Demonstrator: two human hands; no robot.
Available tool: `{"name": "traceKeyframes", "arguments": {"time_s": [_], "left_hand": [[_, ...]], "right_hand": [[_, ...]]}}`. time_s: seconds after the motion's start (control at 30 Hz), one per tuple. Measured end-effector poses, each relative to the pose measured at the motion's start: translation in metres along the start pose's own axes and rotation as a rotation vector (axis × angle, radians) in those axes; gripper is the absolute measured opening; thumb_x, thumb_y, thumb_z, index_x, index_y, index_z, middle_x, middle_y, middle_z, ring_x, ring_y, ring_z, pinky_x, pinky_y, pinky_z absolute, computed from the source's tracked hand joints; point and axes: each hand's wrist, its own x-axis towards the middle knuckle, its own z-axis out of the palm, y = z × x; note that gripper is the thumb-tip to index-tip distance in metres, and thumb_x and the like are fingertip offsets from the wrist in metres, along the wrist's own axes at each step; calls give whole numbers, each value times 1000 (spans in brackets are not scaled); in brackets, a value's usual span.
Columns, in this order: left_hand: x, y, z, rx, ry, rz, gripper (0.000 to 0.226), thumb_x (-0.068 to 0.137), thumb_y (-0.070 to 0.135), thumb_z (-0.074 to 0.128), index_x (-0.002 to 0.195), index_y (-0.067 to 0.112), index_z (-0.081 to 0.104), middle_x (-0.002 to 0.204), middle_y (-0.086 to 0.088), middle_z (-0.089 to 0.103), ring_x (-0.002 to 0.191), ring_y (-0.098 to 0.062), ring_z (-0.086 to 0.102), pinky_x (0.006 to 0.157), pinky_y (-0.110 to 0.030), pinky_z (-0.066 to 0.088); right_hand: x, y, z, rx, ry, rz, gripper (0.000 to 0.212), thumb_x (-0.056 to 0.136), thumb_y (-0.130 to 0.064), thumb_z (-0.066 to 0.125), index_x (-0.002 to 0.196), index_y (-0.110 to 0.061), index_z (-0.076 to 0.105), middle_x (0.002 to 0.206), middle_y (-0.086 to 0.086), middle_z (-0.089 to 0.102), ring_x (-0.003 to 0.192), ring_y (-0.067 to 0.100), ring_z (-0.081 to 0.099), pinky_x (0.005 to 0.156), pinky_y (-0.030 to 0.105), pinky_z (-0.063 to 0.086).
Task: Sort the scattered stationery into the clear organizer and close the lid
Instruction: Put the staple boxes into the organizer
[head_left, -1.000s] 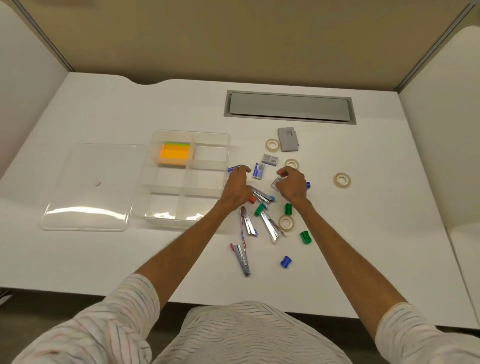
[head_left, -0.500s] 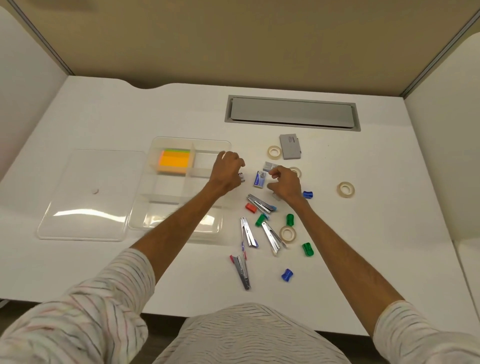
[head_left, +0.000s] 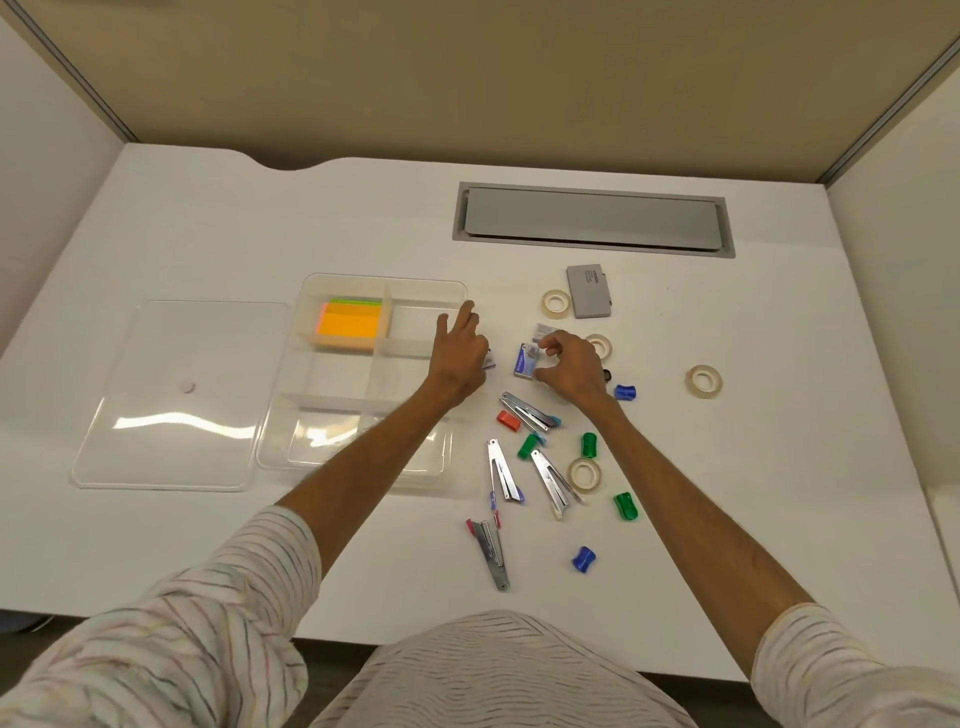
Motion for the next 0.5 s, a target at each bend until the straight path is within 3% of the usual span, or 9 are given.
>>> {"name": "traceKeyframes", "arguments": {"time_s": [0.33,0.5], "left_hand": [[0,1,-3,-262,113,-22,38,90,36,62,109,6,71,131,-9,53,135,-23,35,103,-36,36],[0,1,-8,-374,175,-46,38,87,37,65,110,7,70,124,-12,60,128,-25,43,100,-36,39]], "right_hand": [[3,-2,3,-28,-16,-5,51,73,-23,82,117,-12,60,119,7,63,110,21,58,93,33,49],[6,-7,7,-41,-20,6,52,76,-24,80,122,-12,58,122,8,61,114,23,54,96,33,47]]}}
